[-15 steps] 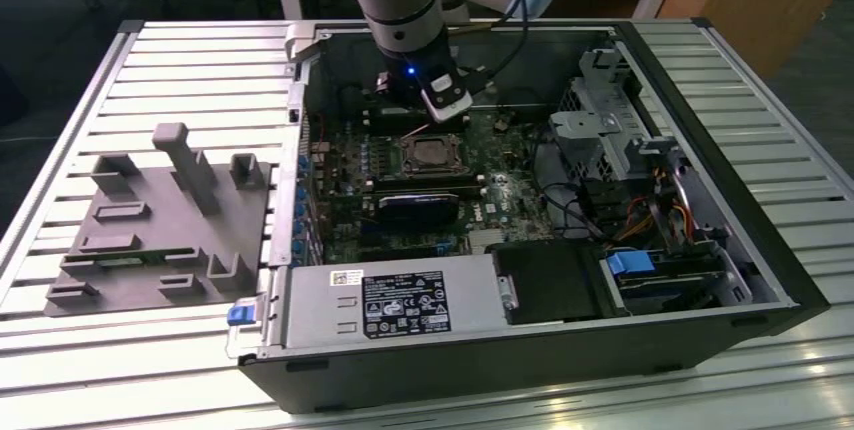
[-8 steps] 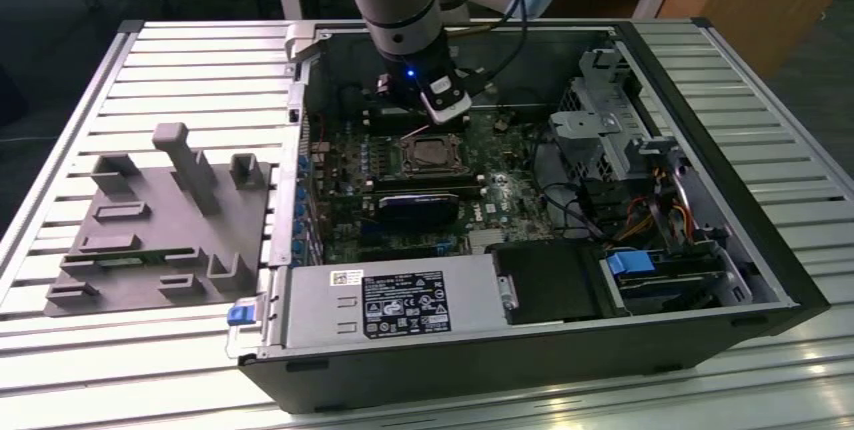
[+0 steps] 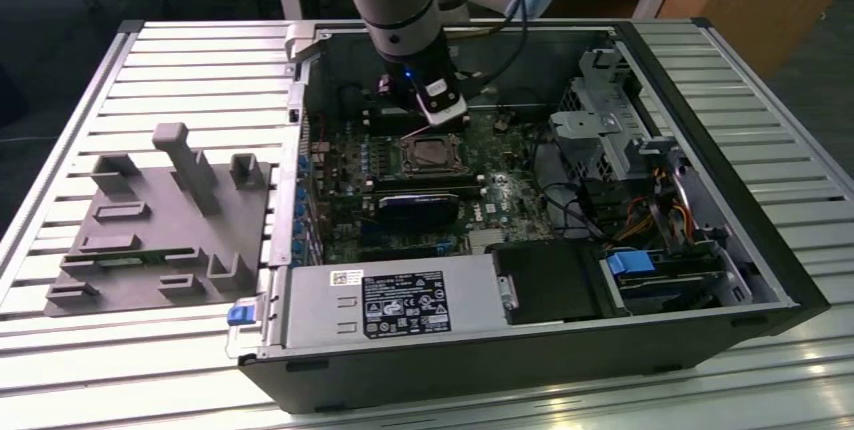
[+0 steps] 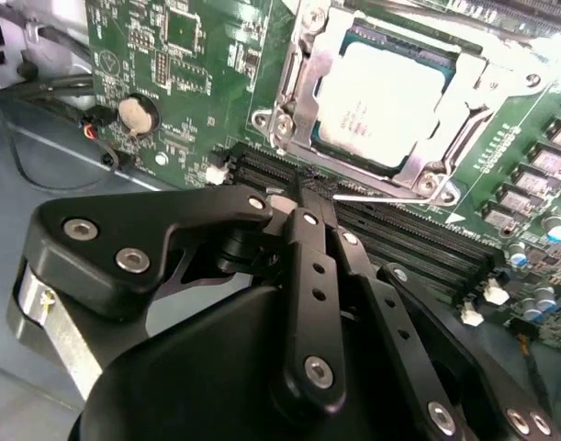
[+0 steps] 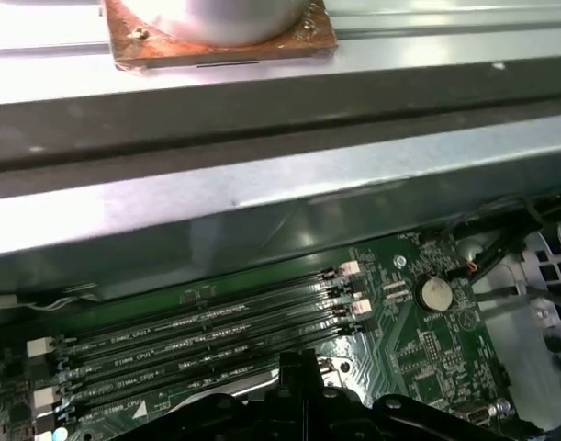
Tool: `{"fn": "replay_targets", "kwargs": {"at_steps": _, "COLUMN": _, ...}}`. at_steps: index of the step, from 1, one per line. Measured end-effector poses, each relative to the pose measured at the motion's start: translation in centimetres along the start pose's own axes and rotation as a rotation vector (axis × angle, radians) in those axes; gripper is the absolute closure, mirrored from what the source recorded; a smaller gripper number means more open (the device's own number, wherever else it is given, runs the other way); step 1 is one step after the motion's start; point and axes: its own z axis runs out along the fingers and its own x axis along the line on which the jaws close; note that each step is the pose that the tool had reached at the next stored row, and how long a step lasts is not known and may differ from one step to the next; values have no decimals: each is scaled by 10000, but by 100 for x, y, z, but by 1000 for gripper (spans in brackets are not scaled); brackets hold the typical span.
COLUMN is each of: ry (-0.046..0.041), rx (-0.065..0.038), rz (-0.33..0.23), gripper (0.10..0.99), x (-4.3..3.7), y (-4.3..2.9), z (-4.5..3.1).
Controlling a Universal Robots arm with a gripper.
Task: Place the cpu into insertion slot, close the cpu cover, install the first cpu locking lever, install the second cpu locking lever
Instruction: 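Install the first cpu locking lever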
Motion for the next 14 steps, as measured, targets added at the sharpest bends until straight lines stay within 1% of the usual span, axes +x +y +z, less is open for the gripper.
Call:
{"fn": "replay_targets", "kwargs": {"at_steps": 3, "ry": -28, "rx": -1, "rz": -1, "gripper": 984, "x": 14, "y": 26, "z": 11}}
{"fn": "replay_targets", "kwargs": {"at_steps": 5, "ry": -100, "rx": -23, "rz": -18, "gripper": 984, "x": 22, "y": 31, "z": 19}}
{"fn": "replay_targets", "kwargs": {"at_steps": 8, "ry": -236, "rx": -63, "rz": -50, "gripper": 984, "x": 31, "y": 30, "z": 31}}
{"fn": "replay_targets", "kwargs": {"at_steps": 10, "ry": -289, "rx": -75, "rz": -50, "gripper": 984, "x": 36, "y": 28, "z": 37}}
{"fn": "replay_targets", "kwargs": {"at_steps": 12, "ry": -327, "rx": -49, "rz": 55, "gripper": 984, "x": 39, "y": 28, "z": 43}}
{"fn": "replay_targets", "kwargs": {"at_steps": 14, "ry": -400, "rx": 11, "rz": 291, "gripper": 984, "x": 47, "y": 35, "z": 52}}
